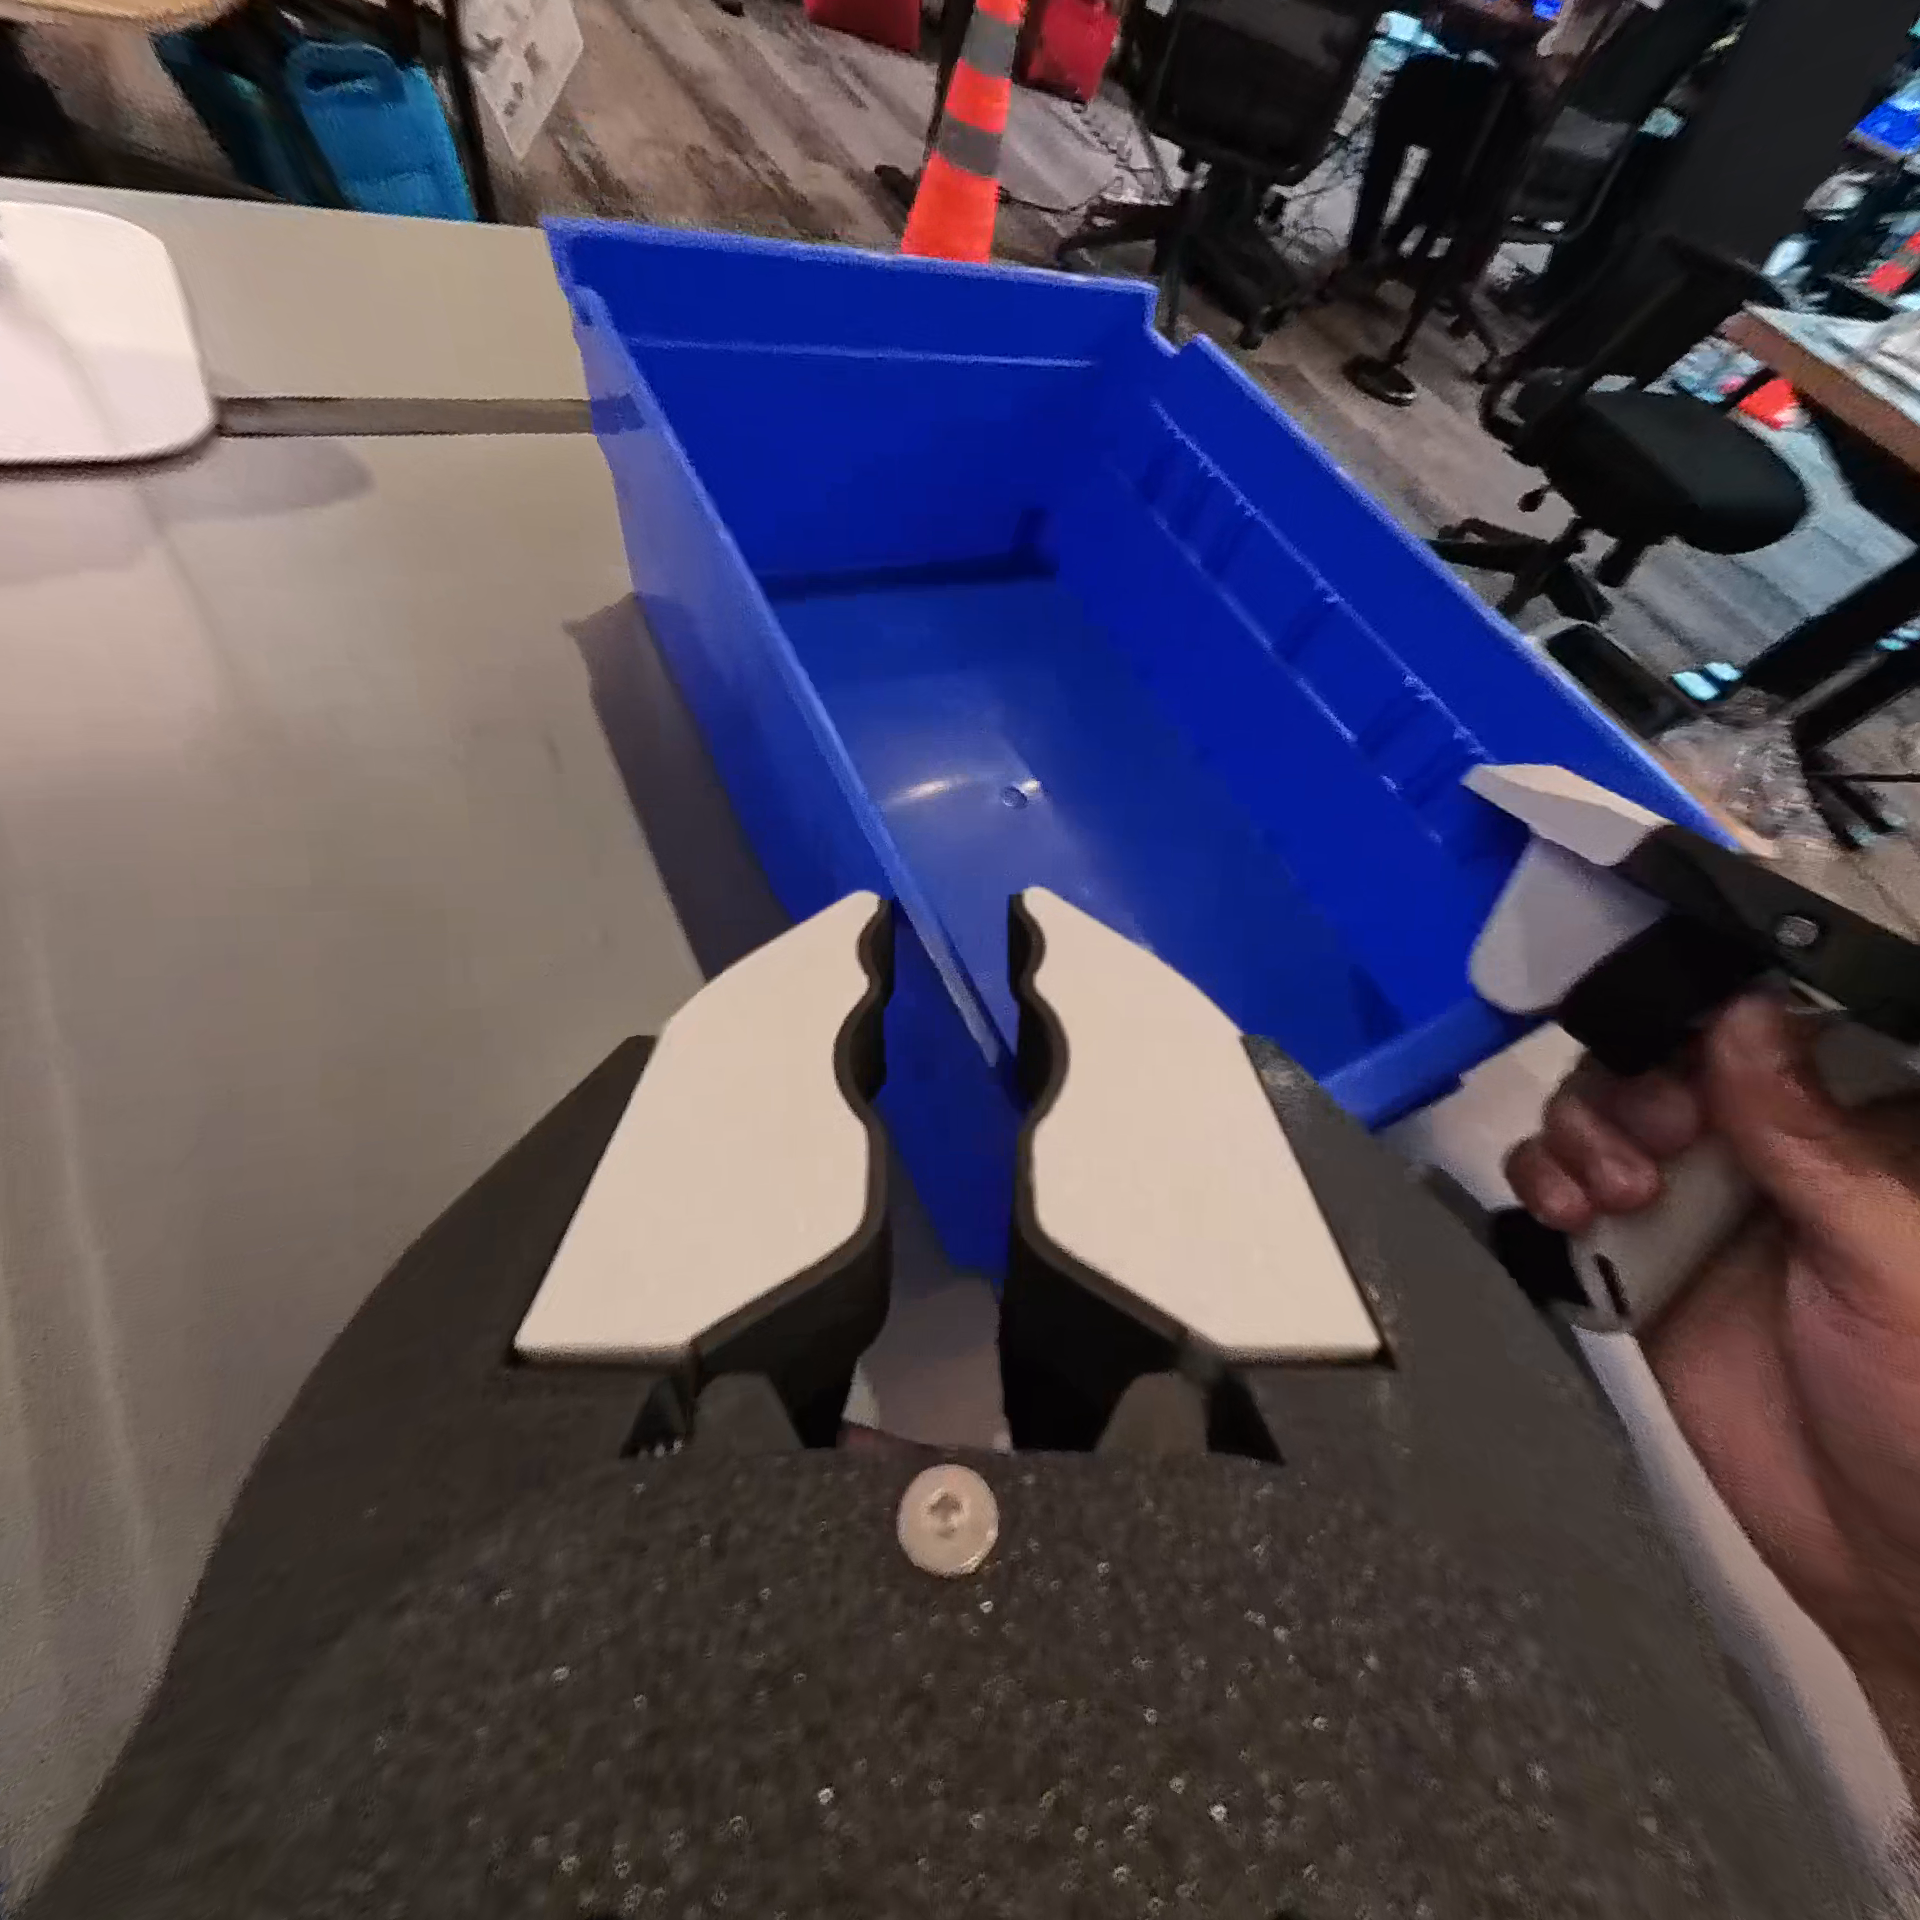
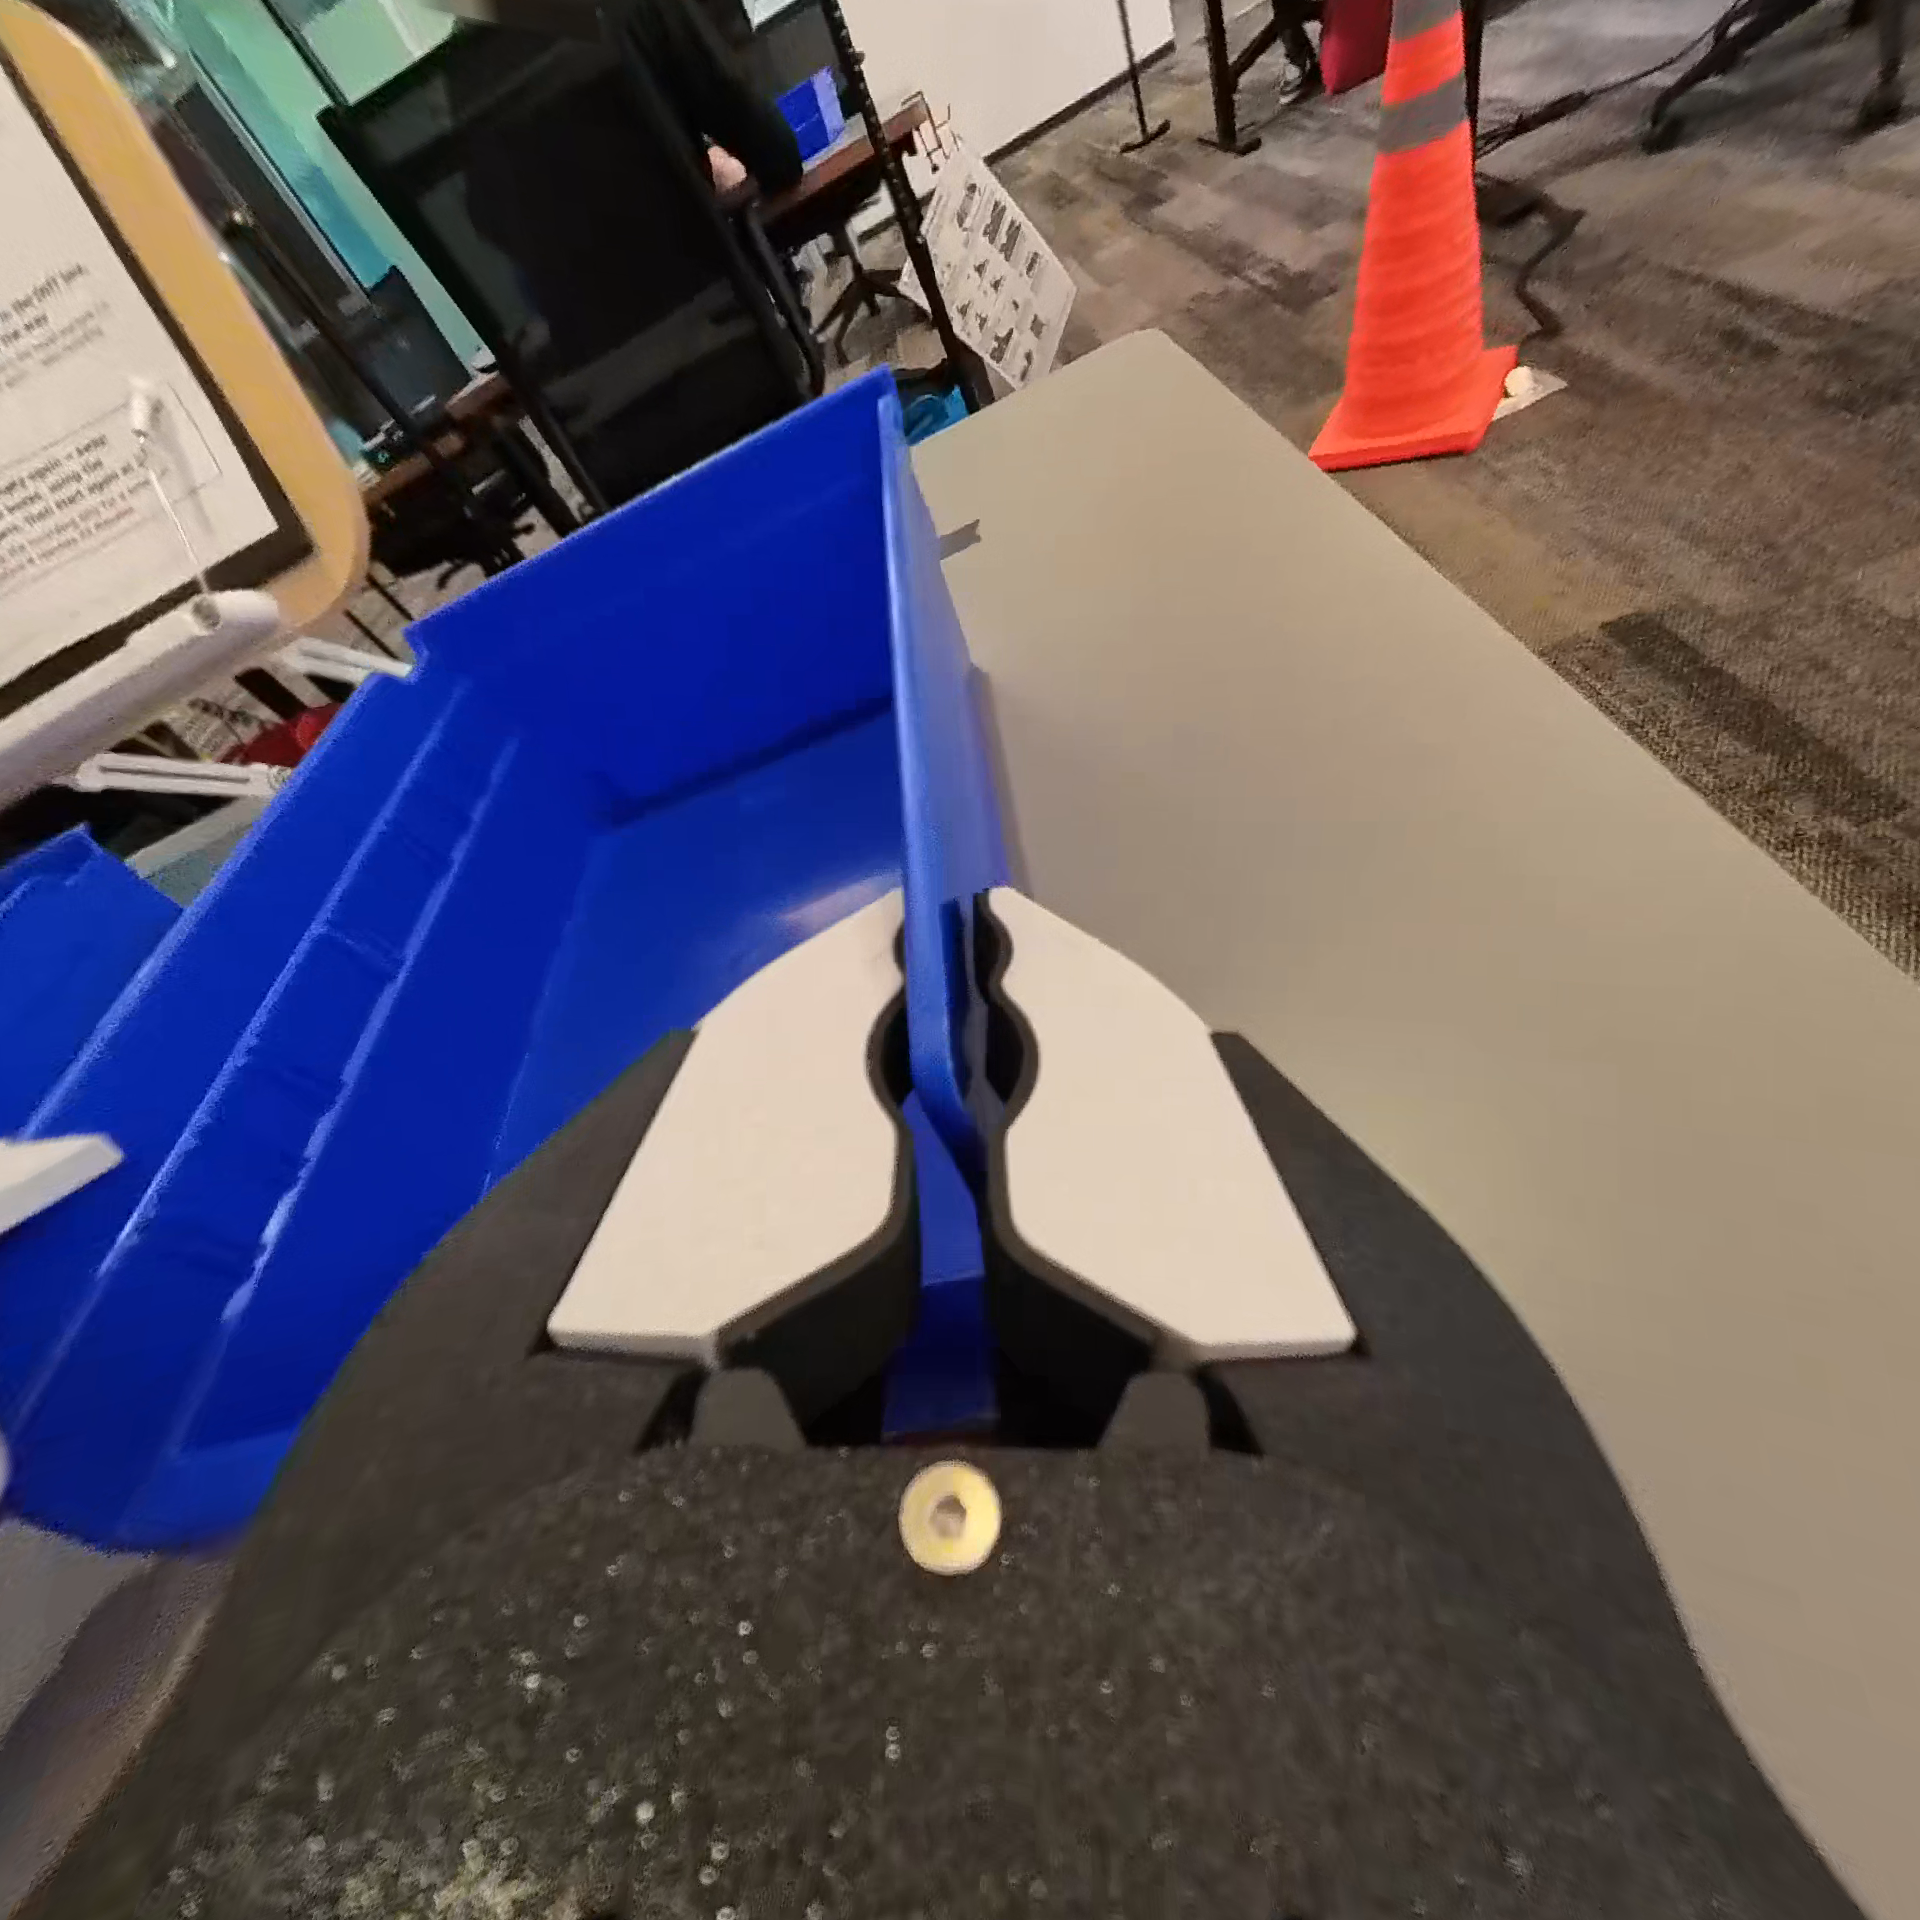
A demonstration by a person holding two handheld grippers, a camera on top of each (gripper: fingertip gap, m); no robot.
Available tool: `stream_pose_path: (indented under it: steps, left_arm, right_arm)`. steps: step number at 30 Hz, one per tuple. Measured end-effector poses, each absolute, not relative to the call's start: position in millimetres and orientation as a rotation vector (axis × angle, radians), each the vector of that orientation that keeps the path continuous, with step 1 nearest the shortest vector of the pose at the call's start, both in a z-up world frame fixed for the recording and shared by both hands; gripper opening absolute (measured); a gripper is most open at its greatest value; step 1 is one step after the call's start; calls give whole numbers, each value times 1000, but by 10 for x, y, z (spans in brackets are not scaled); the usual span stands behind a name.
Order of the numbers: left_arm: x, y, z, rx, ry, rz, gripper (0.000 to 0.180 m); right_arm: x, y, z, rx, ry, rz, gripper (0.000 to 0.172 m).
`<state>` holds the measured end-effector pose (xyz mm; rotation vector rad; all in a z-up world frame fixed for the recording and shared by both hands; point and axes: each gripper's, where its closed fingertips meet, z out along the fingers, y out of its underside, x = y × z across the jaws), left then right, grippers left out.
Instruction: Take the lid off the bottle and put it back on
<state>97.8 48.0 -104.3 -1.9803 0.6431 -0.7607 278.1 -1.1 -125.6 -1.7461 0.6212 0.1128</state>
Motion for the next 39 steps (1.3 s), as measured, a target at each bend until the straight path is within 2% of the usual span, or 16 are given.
stream_pose_path:
  steps: [3, 5, 10, 15, 18, 24, 28, 30, 32, 35, 39]
  left_arm:
    - [983, 424, -1039, -2006, 682, -827, 24]
    - [888, 474, -950, -2009, 651, -818, 40]
    - [400, 427, -343, -1906, 698, -863, 49]
    - [-694, 602, 27, -1857, 714, -727, 57]
    - [-1578, 882, -111, -1887, 638, -510, 60]
    - [-2801, 1001, -940, -2014, 539, -198, 59]
    - [-2711, 896, -1270, -1997, 560, -334, 57]
    - [-2709, 958, -1397, -2031, 593, -261, 55]
    - [-2710, 1051, -1389, -2014, 587, -208, 59]
    - [-2600, 1094, -1334, -1989, 556, -277, 45]
    - [-2559, 1093, -1322, -2004, 469, -349, 32]
  right_arm:
    - [2873, -5, -1278, -1719, 671, 94, 14]
    - [2883, -22, -1241, -1723, 656, 78, 15]
    - [2928, -261, -782, -1547, 520, 0, 35]
    - [3187, -547, -698, -1432, 613, 38, 46]
    - [3225, -702, -499, -1278, 654, 106, 58]
    - [2977, -572, -448, -1342, 569, 10, 62]
    - [2481, -359, -362, -1434, 420, -41, 54]
    - [2151, -299, -287, -1448, 336, -121, 49]
    - [1677, -203, -196, -1441, 205, -149, 51]
    - [846, 11, -180, -1486, 49, -98, 50]
    - [-314, 349, -713, -1699, -22, 119, 53]
